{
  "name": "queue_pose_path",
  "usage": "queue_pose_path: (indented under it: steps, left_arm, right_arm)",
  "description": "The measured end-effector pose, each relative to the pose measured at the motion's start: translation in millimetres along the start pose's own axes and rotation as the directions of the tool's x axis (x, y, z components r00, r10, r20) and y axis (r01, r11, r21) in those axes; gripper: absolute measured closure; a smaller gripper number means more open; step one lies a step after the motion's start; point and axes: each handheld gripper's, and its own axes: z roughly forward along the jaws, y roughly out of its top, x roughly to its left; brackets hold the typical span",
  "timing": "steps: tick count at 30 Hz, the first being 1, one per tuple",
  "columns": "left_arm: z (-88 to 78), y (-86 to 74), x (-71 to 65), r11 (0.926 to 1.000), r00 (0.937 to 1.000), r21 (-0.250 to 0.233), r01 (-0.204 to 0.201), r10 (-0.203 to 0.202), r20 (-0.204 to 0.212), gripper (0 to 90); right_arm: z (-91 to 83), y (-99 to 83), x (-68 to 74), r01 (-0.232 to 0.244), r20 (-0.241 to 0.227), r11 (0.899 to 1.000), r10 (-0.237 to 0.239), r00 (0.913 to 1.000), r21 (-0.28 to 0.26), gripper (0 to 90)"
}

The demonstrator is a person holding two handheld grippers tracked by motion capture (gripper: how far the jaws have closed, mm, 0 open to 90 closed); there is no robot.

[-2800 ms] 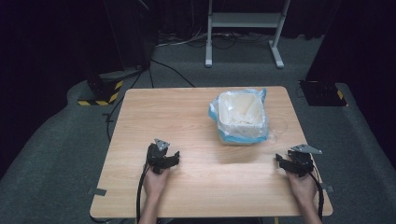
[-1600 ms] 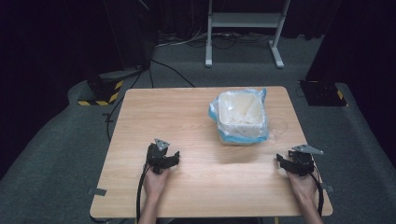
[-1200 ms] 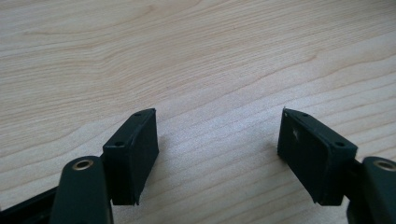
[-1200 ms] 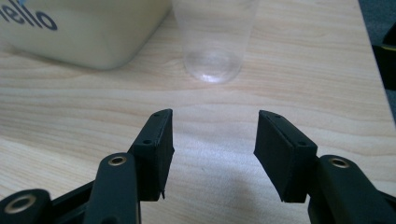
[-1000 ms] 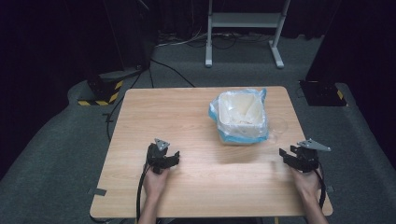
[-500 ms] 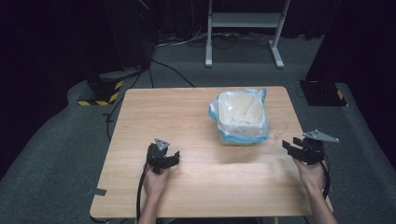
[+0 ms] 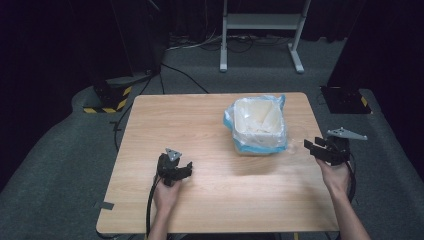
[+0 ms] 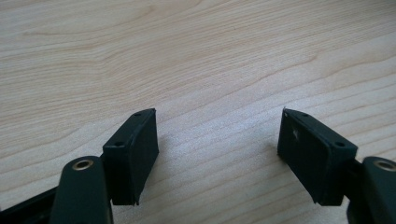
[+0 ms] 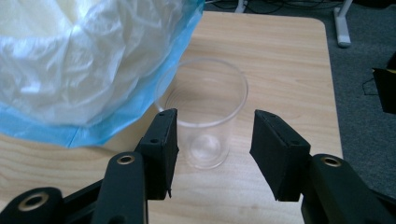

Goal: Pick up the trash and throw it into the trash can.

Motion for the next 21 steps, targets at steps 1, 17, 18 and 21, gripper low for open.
queue_pose_path:
  steps: [1, 17, 18, 21]
  left_arm:
    - [0.0, 0.0, 0.1, 1.0, 1.0, 0.0, 0.0, 0.0, 0.0, 28.6]
    - [0.2, 0.2, 0.2, 1.0, 1.0, 0.0, -0.001, 0.001, 0.001, 28.6]
    - [0.2, 0.2, 0.1, 1.0, 1.0, 0.0, 0.0, 0.0, 0.001, 28.6]
    - [0.2, 0.2, 0.1, 1.0, 1.0, 0.0, 0.0, 0.0, 0.001, 28.6]
  right_arm:
    - [0.2, 3.0, -0.8, 0.0, 0.0, 1.0, 0.0, 1.0, -0.002, 51.2]
    - [26.9, 29.9, -21.0, -0.038, 0.026, 0.999, 0.038, 0.9989, 0.021, 58.1]
    - [31.7, 30.4, -22.8, -0.037, 0.019, 0.999, 0.037, 0.9991, 0.019, 59.7]
    - [37.4, 31.0, -22.8, -0.026, 0.017, 0.999, 0.025, 0.9995, 0.039, 61.4]
